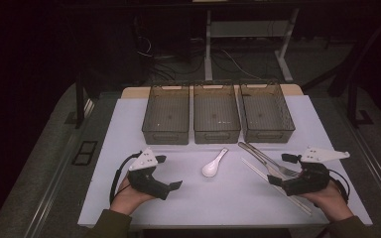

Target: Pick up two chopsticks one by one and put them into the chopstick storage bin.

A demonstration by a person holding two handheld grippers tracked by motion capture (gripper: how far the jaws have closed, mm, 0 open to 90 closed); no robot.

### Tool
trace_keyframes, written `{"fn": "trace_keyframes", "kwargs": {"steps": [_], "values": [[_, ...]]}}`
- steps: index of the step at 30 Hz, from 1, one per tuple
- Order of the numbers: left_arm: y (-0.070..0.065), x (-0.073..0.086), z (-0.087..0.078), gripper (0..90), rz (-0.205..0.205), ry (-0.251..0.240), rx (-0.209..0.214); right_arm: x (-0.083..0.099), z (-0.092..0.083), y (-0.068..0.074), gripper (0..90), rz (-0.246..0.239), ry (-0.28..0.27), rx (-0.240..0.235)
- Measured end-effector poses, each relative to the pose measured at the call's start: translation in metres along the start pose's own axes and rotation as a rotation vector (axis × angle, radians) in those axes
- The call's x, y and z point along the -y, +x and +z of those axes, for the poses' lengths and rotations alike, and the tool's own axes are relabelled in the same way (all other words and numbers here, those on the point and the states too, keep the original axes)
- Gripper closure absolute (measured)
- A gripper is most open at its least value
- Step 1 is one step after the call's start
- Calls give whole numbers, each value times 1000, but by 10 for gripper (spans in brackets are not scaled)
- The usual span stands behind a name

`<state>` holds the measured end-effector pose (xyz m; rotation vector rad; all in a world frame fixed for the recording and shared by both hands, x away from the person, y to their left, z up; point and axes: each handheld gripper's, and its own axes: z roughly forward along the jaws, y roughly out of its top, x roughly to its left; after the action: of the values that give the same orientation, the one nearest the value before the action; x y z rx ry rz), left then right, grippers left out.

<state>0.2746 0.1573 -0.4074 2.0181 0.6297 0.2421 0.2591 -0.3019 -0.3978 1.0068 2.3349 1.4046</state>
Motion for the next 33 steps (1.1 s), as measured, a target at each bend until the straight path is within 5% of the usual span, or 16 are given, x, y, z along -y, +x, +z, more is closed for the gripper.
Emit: {"fn": "trace_keyframes", "kwargs": {"steps": [12, 33], "values": [[0, 0, 2, 0, 6, 6, 3, -7, 14, 1, 81, -16, 31, 3], [0, 2, 5, 0, 4, 17, 21, -3, 28, -6, 442, -15, 234, 35]]}}
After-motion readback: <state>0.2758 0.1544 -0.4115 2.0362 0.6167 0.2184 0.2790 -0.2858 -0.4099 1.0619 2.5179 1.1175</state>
